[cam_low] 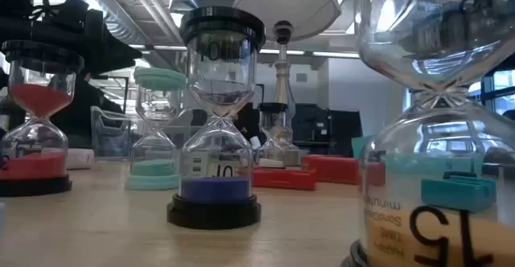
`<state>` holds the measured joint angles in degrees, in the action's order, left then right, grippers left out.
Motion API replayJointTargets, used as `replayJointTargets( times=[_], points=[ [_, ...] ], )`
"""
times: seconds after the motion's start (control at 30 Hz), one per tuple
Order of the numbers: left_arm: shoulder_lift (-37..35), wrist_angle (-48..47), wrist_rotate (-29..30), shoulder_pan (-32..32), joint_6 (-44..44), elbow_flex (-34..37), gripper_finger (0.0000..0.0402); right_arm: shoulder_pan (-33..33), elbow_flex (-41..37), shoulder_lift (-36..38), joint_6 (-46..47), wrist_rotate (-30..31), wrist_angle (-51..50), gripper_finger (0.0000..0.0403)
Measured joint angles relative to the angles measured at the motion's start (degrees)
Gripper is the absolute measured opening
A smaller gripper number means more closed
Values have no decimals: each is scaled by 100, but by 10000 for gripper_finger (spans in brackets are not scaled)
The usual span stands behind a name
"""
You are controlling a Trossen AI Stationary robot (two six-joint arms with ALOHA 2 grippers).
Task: Pick & Place Office items
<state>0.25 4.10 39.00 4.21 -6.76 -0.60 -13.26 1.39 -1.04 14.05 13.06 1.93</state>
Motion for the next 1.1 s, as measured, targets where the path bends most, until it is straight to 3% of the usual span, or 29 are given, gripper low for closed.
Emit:
replayJointTargets(
  times=[1.1],
  points=[
    [-1, 0, 25, 2, -284, 0, 196, 1, 0, -2, 49, -5, 104, 288]
  ],
)
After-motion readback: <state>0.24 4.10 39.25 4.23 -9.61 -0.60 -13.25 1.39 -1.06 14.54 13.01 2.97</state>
